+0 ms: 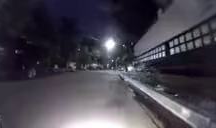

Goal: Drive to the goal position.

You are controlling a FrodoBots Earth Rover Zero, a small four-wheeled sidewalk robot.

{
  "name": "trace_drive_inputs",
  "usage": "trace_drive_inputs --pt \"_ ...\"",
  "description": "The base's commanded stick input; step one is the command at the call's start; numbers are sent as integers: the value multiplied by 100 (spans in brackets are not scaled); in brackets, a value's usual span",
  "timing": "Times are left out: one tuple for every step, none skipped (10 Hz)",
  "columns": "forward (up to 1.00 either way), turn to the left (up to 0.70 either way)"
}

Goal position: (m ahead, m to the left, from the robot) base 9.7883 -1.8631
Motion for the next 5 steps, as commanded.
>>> trace_drive_inputs --pt "50 0" --pt "50 -49" --pt "50 -50" --pt "50 -50" --pt "50 -48"
